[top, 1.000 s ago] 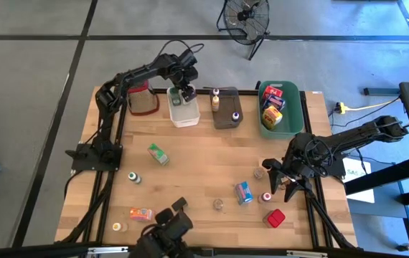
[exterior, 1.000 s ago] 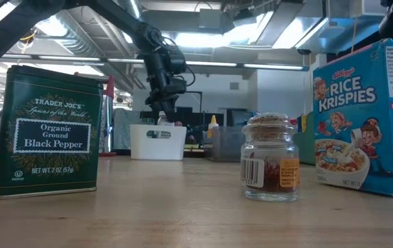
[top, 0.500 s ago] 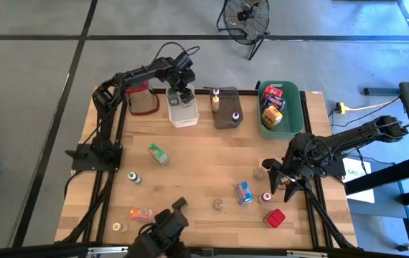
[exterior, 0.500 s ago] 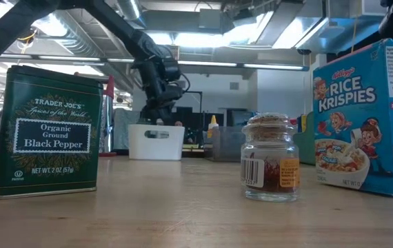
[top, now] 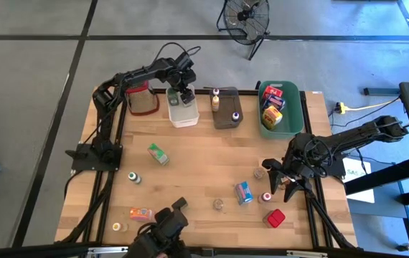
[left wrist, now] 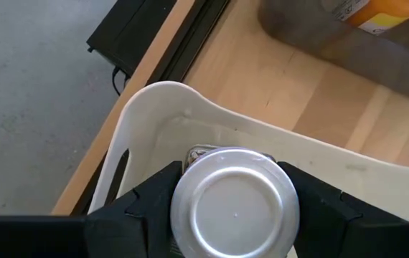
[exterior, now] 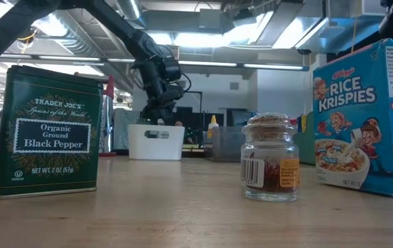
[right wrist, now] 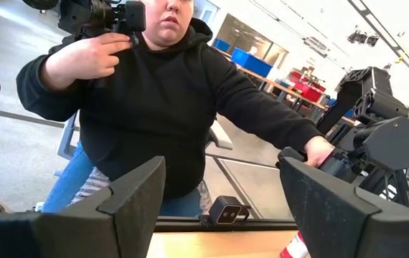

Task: Pick & Place Kitchen Items
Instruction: Put the white seasoning bottle into the white bin

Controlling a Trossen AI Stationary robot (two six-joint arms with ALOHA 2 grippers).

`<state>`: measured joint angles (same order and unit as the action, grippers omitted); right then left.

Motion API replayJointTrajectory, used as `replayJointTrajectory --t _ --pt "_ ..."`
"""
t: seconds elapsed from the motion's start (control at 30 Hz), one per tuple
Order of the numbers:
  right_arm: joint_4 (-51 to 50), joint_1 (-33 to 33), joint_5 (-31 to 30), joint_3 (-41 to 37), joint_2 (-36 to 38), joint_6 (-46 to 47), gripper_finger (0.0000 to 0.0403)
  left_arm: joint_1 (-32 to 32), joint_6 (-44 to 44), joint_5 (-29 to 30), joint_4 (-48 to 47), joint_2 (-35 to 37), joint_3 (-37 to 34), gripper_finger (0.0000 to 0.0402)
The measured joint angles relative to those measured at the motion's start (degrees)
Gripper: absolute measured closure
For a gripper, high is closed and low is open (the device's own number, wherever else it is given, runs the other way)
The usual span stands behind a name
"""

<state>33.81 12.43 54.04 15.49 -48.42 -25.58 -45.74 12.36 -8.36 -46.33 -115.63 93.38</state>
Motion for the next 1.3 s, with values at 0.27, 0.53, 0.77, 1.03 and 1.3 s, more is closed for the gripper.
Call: replayJointTrajectory --t 0.27,0.53,0.77,1.03,1.3 --pt "-0.2 0.0 0.0 0.0 0.0 0.0 0.0123 0.5 1.4 0.3 1.8 -0.1 -0.1 0.0196" --pt "-0.2 0.0 0.0 0.0 0.0 -0.3 0.0123 1.0 3.1 0.4 3.0 -0.1 -0.1 0.0195" --pt "-0.4 0.0 0.0 0.0 0.0 -0.6 0.0123 1.1 4.1 2.6 2.9 -0.3 1.2 0.0195" --pt "-0.4 0.0 0.0 0.0 0.0 -0.6 0.0123 1.1 4.3 3.1 2.8 -0.3 1.4 0.0184" --pt "-0.6 0.0 0.0 0.0 0.0 -0.6 0.0123 1.1 4.3 3.1 2.8 -0.3 1.4 0.0183"
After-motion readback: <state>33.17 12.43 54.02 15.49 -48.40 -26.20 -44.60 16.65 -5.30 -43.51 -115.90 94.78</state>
